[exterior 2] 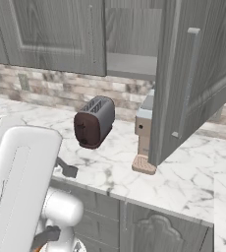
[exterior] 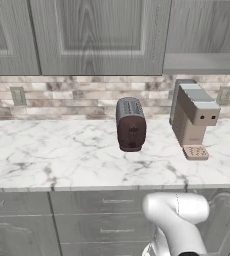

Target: Open the cabinet. Pick the soap dispenser and place it next to the sink. Then close the cabinet.

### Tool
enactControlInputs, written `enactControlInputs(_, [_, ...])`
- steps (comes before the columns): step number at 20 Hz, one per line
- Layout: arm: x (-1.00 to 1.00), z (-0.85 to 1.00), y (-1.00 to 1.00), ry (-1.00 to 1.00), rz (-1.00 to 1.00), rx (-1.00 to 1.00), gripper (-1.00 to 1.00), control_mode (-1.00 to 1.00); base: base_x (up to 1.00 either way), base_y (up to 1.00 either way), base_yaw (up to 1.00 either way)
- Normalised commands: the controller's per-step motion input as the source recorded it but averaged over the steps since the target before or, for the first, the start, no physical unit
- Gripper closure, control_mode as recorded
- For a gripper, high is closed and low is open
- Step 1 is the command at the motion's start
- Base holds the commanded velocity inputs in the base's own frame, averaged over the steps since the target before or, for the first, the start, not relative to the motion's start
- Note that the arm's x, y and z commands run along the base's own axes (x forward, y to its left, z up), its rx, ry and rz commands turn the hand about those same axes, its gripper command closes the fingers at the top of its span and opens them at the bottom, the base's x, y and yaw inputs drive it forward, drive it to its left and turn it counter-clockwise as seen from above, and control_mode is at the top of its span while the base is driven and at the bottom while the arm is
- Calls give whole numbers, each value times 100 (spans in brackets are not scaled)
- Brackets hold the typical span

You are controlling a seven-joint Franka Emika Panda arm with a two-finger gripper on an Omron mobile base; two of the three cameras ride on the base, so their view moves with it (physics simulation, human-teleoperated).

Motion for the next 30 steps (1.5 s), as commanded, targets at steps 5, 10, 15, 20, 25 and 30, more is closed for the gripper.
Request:
enactControlInputs(5, [10,0,-8,2,0,2,-100,-100,0,0,0])
enactControlInputs(10, [1,1,-30,0,0,0,-100,-100,0,0,0])
enactControlInputs(15, [1,0,-32,0,0,0,-100,-100,0,0,0])
enactControlInputs(20, [0,0,-31,0,0,0,-100,-100,0,0,0])
enactControlInputs(25, [1,1,-38,0,0,0,-100,-100,0,0,0])
enactControlInputs(30, [9,1,-38,0,0,0,-100,-100,0,0,0])
